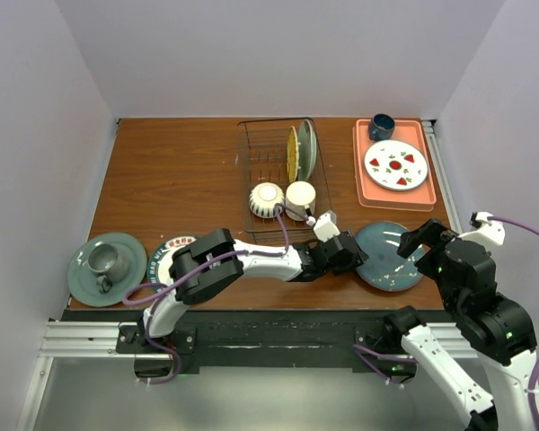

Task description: Load the mixed dishes into the dish rack

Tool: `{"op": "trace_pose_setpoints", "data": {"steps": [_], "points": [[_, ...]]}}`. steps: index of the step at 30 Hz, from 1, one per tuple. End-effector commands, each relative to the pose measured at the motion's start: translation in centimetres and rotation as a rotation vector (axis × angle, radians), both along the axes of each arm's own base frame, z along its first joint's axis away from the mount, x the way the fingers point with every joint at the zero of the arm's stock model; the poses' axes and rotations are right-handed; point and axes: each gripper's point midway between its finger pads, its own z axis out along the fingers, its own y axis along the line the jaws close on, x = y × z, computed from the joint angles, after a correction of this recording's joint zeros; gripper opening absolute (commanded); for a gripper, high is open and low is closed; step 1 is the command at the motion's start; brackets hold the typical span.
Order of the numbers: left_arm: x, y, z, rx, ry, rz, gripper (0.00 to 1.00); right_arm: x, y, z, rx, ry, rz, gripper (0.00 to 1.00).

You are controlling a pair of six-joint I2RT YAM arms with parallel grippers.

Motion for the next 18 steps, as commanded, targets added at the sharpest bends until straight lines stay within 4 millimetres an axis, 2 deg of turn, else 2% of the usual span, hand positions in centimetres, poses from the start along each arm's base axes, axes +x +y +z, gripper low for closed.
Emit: {"op": "trace_pose_setpoints", "data": {"steps": [1,5,8,15,18], "points": [[-4.2,2.8,-8.9,0.182,0.234,-0.026,0.53,0.2,-0.5,1.1,0.0,-0.029,-0.03,0.95],[-4.7,2.7,-10.2,0.189,0.268,-0.035,0.49,0.1,-0.6,1.5,0.001,-0.038,-0.037,0.95],[-4.8,2.6,-10.5,0.186,0.282,-0.044,0.4,0.1,-0.8,1.7,-0.003,-0.039,-0.044,0.95],[-4.7,2.7,-10.5,0.195,0.259,-0.065,0.0,0.2,-0.8,2.0,-0.004,-0.046,-0.047,0.95],[-4.1,2.6,-9.8,0.208,0.218,-0.074,0.0,0.2,-0.8,2.0,-0.003,-0.046,-0.048,0.94]]}}
